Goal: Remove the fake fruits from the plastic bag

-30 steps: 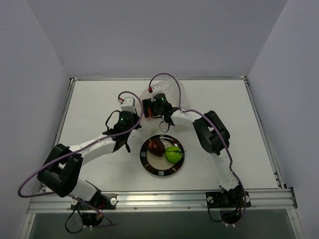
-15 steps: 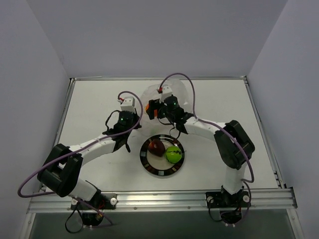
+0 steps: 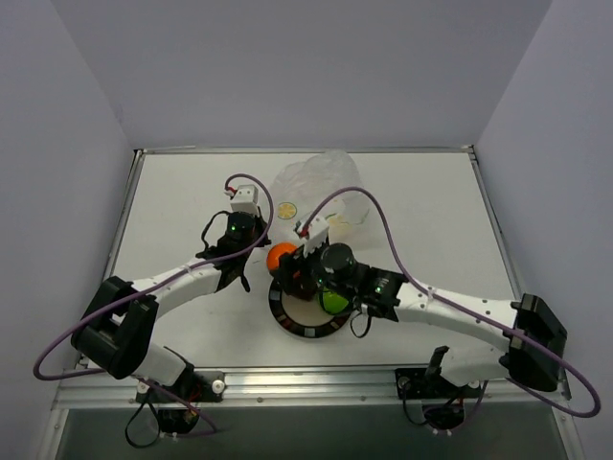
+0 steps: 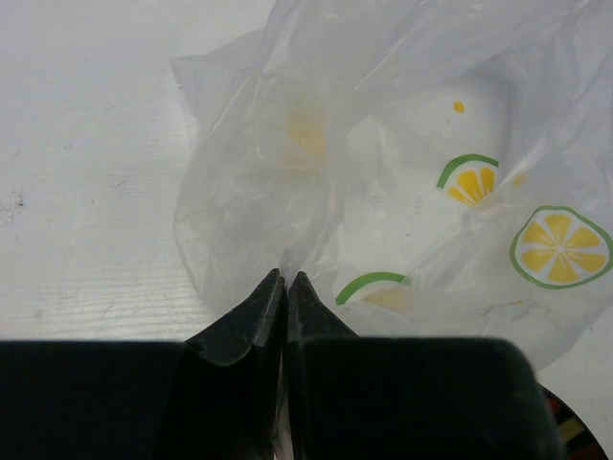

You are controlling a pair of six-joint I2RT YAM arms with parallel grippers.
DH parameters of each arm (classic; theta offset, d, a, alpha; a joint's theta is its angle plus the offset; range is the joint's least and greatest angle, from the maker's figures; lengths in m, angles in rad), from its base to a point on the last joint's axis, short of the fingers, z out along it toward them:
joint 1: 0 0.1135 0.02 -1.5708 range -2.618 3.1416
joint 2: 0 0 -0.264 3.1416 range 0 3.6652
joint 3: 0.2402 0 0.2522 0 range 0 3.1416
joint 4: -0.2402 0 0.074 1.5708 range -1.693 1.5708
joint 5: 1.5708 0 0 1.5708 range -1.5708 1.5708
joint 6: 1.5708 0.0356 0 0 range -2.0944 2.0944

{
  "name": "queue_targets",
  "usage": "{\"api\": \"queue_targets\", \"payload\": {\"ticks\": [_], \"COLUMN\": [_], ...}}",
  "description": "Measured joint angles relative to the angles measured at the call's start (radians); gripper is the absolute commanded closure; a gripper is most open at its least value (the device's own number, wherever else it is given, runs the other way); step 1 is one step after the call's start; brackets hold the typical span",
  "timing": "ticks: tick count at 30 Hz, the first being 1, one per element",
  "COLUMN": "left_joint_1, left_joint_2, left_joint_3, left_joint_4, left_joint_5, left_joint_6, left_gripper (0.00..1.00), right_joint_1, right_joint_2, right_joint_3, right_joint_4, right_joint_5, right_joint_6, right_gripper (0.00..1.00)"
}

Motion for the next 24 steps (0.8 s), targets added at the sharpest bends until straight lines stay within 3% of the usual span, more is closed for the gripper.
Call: {"api": "queue_targets", "payload": {"ticks": [4,10,19,22,24], "left_joint_1": [0.0,0.0,0.0,0.0,0.0], "left_joint_2": [-0.001,-0.001,-0.001,-0.001,-0.001], "left_joint_3": [0.0,0.0,0.0,0.0,0.0], "left_joint_4": [0.0,0.0,0.0,0.0,0.0], "left_joint_5": [0.0,0.0,0.0,0.0,0.0], "left_joint_6": [0.0,0.0,0.0,0.0,0.0], "left_gripper": [0.98,0.98,0.98,0.98,0.98], "right_joint_1": [0.159,0.327,0.373,0.373,0.375], "right_joint_2": [-0.1,-0.096,0.028,0.065,0.09], "right_joint_3": [-0.087,-0.159,-0.167,-0.167,-0.166], "right_joint_4": [-0.08,-0.2,-0.237,-0.237,-0.237], "right_joint_5": [0.065,0.241,0.369,0.397,0.412], "right_joint_6": [0.051,0.146,0.229,0.24,0.243], "right_gripper": [0.6,0.6,0.58,0.53,0.34]}}
